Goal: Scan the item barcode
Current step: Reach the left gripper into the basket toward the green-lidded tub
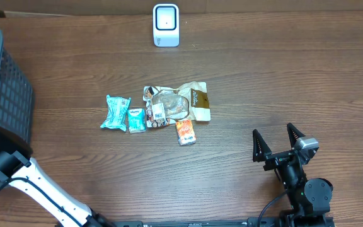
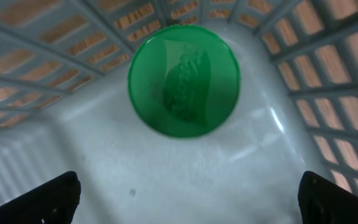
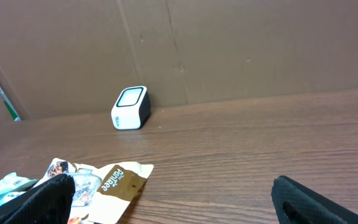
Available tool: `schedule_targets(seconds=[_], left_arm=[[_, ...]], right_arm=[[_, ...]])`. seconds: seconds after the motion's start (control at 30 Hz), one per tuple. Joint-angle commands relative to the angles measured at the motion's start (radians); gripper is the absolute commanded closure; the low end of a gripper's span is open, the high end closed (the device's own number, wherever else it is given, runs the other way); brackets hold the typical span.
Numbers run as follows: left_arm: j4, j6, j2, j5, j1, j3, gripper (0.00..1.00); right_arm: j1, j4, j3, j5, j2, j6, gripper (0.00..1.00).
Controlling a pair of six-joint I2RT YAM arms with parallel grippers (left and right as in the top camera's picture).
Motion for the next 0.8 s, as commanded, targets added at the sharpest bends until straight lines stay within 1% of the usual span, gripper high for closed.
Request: schedule_targets(seconds=[0.0, 0.17, 0.53, 0.77], left_arm=[[0.041, 0.038, 0.04, -0.041, 0.006, 0.01, 0.0], [0.11, 0.097, 0.067, -0.047, 0.006, 0.01, 0.0], [0.133, 0.095, 0.074, -0.047, 0.013, 0.008, 0.0], [0.185, 0.096, 0.076, -0.047, 0.029, -0.061, 0.01]], right_arm=[[0.006, 0.003, -0.011, 0.002, -0.007, 0.0, 0.0], [0.006, 0.003, -0.011, 0.002, -0.007, 0.0, 0.0], [0.006, 0.003, -0.011, 0.002, -0.007, 0.0, 0.0], [0.006, 0.003, -0.011, 0.002, -0.007, 0.0, 0.0]])
